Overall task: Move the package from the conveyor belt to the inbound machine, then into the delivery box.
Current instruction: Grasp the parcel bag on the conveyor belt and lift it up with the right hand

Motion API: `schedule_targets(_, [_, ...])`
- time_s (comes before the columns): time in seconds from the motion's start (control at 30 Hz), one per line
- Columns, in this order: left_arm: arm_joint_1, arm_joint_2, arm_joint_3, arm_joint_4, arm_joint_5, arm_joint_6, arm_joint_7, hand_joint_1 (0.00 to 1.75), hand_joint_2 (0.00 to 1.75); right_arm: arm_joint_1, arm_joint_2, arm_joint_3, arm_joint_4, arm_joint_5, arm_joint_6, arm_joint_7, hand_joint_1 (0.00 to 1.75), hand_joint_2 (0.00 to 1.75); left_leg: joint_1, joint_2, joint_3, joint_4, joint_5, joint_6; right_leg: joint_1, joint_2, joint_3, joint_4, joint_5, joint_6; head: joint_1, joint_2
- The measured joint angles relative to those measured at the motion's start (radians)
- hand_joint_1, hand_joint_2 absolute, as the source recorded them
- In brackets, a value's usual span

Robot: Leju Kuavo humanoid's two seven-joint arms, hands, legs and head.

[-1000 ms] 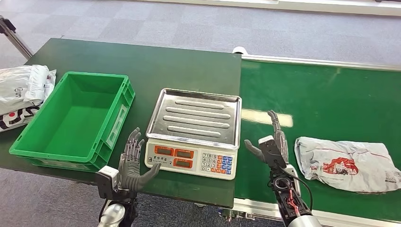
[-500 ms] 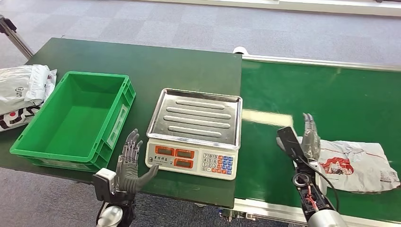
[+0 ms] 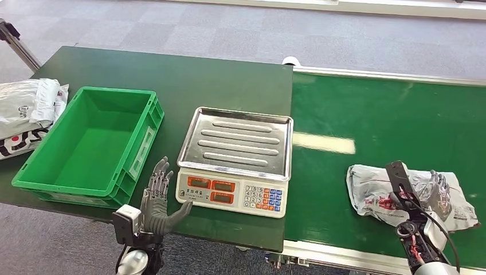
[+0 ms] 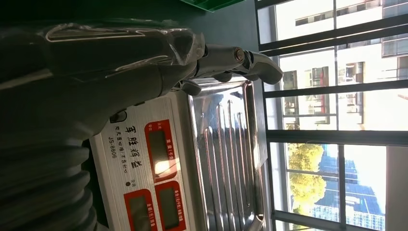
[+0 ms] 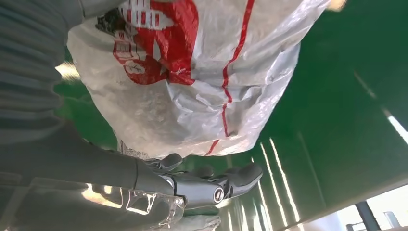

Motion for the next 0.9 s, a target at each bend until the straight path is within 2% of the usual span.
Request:
schedule_targets(0.23, [-0.013,-0.005,0.011,0.003,-0.003,-0.006,0.0,0.0,1.75,0.015,-0.022,-0.049,0.018,0.056,0.112,0.101,0.0,1.75,0.0,0.0,0.0,0.0,0.0,0.0,0.0,0.0,0.0,0.0,0.0,0.0,0.0,0.0])
schedule_targets(0.37, [-0.02,-0.005,0.015,0.005,-0.005,-0.013,0.0,0.0,1.75,0.016,-0.034,-0.075,0.026,0.076,0.178,0.121,0.0,1.75,0.0,-0.001,0.0,0.0,0.0,0.0,0.0,-0.001,0.001,0.0,0.0,0.001,0.0,0.0])
schedule_targets(0.5, [-0.023,-0.007,0.019,0.006,-0.005,-0.015,0.0,0.0,1.75,0.016,-0.038,-0.088,0.029,0.081,0.195,0.122,1.75,1.75,0.0,-0.001,0.001,0.0,0.0,0.0,0.0,-0.001,0.002,0.0,-0.001,0.001,0.0,0.0])
schedule_targets(0.67, [-0.034,-0.008,0.022,0.012,-0.013,-0.016,0.0,0.0,1.75,0.016,-0.034,-0.116,0.031,0.085,0.269,0.079,1.75,1.75,0.0,-0.001,0.002,0.0,0.0,0.0,0.0,-0.001,0.003,0.0,-0.001,0.001,0.0,0.0])
schedule_targets(0.9, [-0.041,-0.01,0.025,0.018,-0.018,-0.016,0.0,0.0,1.75,0.015,-0.028,-0.152,0.031,0.121,0.275,0.068,1.75,1.75,0.0,-0.001,0.004,0.0,0.0,0.0,0.0,-0.001,0.005,0.0,-0.001,0.001,0.0,0.0])
